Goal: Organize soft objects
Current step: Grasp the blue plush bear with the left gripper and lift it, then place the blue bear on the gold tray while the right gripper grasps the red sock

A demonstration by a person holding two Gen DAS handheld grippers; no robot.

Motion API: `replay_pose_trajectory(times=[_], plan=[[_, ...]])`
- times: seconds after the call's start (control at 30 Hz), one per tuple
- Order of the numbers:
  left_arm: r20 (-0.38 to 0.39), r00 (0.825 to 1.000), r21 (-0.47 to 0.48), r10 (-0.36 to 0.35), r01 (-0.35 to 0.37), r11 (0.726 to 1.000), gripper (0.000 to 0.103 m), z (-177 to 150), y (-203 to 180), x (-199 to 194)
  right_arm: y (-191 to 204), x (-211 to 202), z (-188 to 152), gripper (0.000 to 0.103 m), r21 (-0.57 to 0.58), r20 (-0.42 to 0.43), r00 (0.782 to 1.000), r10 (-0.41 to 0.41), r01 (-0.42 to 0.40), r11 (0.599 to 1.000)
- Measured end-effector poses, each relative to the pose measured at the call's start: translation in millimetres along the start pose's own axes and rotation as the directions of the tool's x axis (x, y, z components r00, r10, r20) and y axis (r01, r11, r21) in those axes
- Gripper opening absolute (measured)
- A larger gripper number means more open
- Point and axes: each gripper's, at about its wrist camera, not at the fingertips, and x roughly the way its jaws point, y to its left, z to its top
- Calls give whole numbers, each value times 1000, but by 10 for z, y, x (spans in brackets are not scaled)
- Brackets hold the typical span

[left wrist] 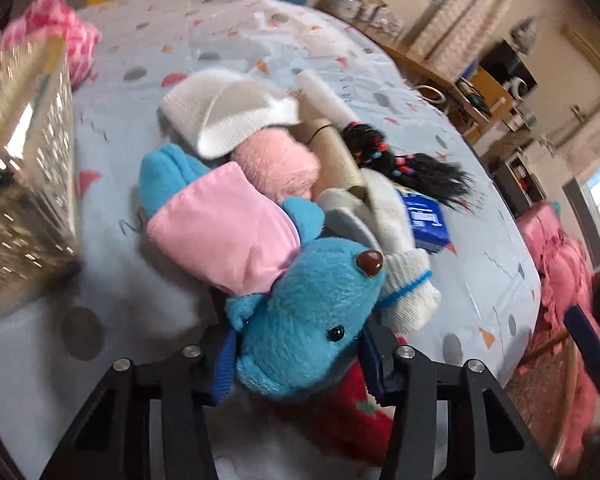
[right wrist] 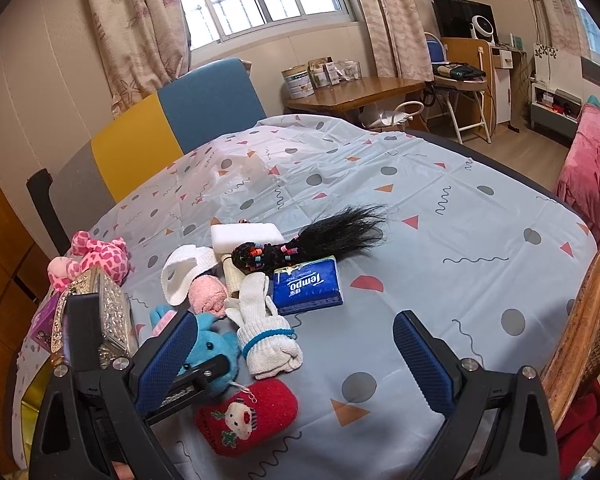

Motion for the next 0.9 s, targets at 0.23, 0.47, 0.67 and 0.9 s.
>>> replay_pose_trajectory(times=[0.23, 0.47, 0.67, 0.9], plan=[[69, 997, 111, 28, -35, 993, 51, 247, -63, -411, 14, 22, -7, 100, -7, -21, 1000, -8, 8, 1000], [152, 984, 61, 96, -106, 992, 51, 806, 194, -654, 54, 93, -17, 100, -26, -69, 997, -22, 20, 999], [213, 960, -33, 181, -178, 983, 51, 1199, 656, -888, 74, 147, -27, 100, -41, -106, 994, -23, 19, 999], [285, 921, -137, 265, -234, 962, 52, 1265, 1189, -1328, 115, 282, -47, 100, -51, -193, 981, -21, 11, 999]])
